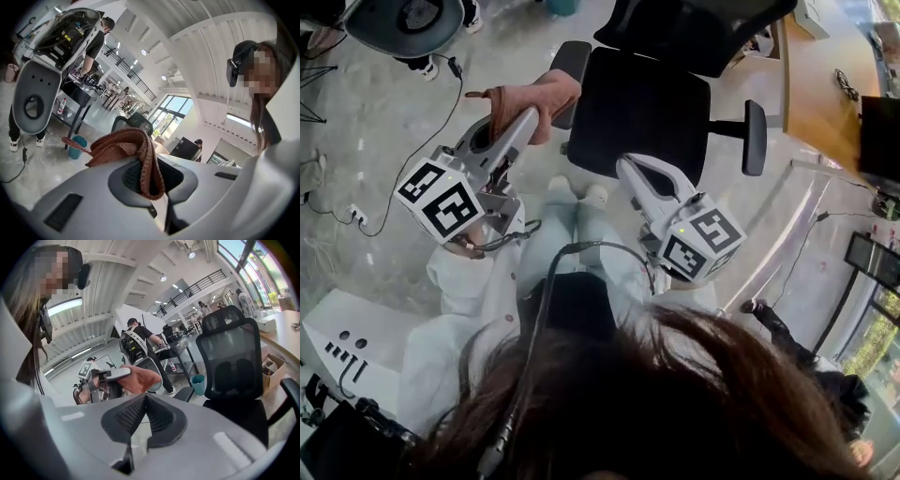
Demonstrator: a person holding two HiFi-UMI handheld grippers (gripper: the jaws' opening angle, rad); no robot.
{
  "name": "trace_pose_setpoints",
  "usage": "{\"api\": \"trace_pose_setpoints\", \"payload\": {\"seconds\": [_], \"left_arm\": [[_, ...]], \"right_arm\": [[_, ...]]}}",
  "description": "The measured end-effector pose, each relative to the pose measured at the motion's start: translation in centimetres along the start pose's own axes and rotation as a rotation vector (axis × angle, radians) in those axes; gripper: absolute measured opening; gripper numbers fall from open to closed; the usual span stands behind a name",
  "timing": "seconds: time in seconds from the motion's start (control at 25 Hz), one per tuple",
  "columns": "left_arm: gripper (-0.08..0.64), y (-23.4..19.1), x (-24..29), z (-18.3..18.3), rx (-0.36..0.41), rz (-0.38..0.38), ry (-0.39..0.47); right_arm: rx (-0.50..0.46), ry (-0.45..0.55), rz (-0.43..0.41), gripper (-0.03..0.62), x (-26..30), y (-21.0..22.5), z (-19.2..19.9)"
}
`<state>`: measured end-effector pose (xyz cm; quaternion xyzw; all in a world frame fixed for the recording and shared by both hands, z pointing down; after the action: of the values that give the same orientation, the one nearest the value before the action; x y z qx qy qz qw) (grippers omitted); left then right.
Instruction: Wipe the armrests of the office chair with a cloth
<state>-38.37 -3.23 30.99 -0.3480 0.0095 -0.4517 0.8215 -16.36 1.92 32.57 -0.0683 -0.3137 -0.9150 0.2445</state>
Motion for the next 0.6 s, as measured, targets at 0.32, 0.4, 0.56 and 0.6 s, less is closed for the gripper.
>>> {"api": "trace_pose_setpoints", "payload": {"seconds": [0.32,0.4,0.56,0.6], "left_arm": [[0.032,-4.1,4.6,2.7,-0.010,-0.074,-0.096],[0.032,-5.4,6.6,3.0,0.039,-0.123,-0.141],[0.032,-8.3,11.8,2.5,0.230,-0.214,-0.266],[0.032,-9.0,13.2,2.2,0.286,-0.236,-0.296]], "right_arm": [[0.080,-0.077,-0.030,0.002,-0.1,2.6,2.2],[0.093,-0.112,-0.042,0.002,0.4,3.3,2.4],[0.129,-0.155,-0.050,0.002,1.3,5.4,2.5],[0.139,-0.164,-0.051,0.002,1.6,5.9,2.6]]}}
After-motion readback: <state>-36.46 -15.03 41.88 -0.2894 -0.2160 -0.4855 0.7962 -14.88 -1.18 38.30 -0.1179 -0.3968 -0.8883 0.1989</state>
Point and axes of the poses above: the fingertips, and each gripper's own axes: x forward along the fingers, y to its right, z out of its underside, the point moved 6 cm from there along -x, backward along the fingers, and after that the axes turned 9 degrees about -z, right-handed, at the moved point
